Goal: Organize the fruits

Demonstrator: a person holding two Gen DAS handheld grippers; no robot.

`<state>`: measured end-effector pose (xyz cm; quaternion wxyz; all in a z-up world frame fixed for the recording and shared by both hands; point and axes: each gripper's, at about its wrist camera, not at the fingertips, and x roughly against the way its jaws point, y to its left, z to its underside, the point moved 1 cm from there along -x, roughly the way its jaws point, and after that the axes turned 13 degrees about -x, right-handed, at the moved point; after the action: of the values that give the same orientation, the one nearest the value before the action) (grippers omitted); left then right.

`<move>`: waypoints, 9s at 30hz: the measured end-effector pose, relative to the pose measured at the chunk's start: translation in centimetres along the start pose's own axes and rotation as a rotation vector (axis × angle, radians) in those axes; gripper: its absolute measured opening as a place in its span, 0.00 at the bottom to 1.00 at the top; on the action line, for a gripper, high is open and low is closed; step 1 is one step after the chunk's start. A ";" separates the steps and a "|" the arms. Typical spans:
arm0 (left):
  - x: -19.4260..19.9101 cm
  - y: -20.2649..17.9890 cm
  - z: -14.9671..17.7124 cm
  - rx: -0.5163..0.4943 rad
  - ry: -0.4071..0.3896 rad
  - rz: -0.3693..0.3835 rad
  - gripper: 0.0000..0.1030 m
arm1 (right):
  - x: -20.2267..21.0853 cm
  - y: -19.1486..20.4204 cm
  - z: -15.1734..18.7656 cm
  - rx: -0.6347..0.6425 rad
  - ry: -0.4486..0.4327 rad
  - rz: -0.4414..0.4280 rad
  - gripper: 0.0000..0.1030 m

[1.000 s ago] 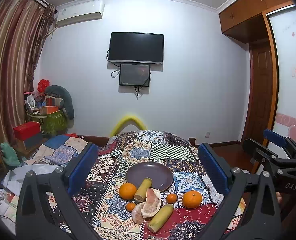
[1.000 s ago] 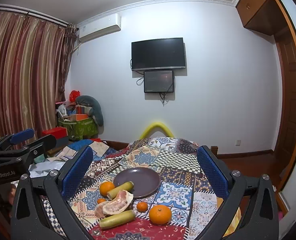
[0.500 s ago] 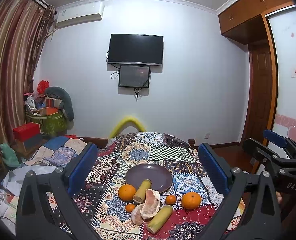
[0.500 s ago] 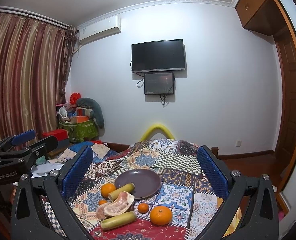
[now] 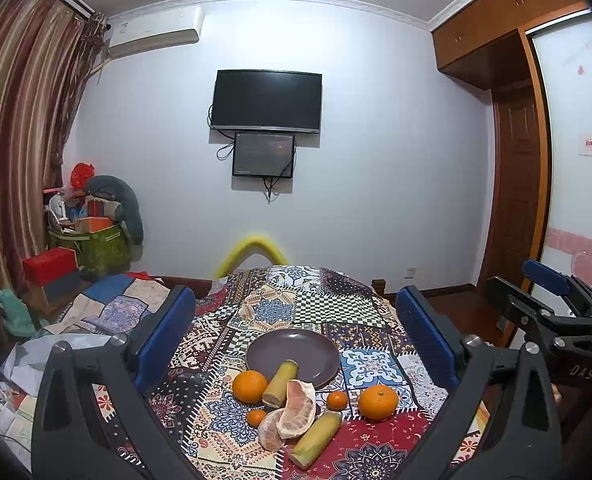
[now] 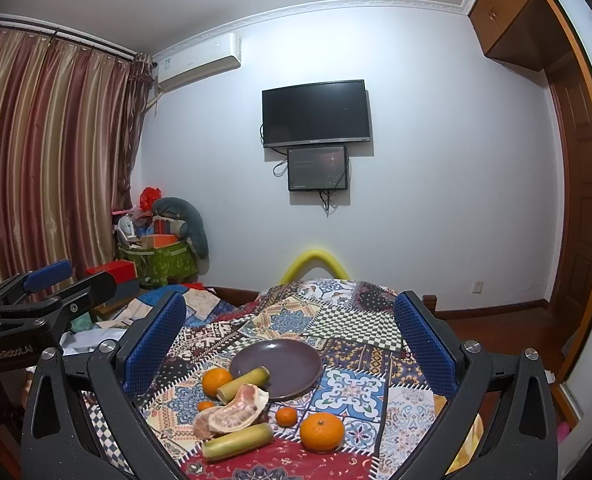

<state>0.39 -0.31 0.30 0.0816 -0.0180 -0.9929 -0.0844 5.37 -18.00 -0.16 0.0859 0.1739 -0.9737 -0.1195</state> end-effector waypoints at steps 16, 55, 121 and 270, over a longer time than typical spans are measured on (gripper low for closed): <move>0.2 0.0 -0.1 0.002 -0.004 0.006 0.99 | 0.0 0.2 -0.1 -0.007 0.001 -0.005 1.00; -11.6 -1.3 8.3 -0.048 0.363 0.093 0.75 | -8.0 -5.0 7.4 0.011 0.329 0.146 1.00; -17.6 -9.2 18.1 -0.155 0.747 0.424 0.49 | -10.4 -9.6 13.0 -0.208 0.706 0.068 0.63; -39.9 5.3 14.7 0.031 0.746 0.200 0.37 | -32.6 -4.2 10.5 0.047 0.739 -0.014 0.74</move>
<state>37.68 6.50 -19.76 0.4452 -0.0814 -0.8896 -0.0620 34.67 -7.95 -15.43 0.4271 0.2137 -0.8782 -0.0270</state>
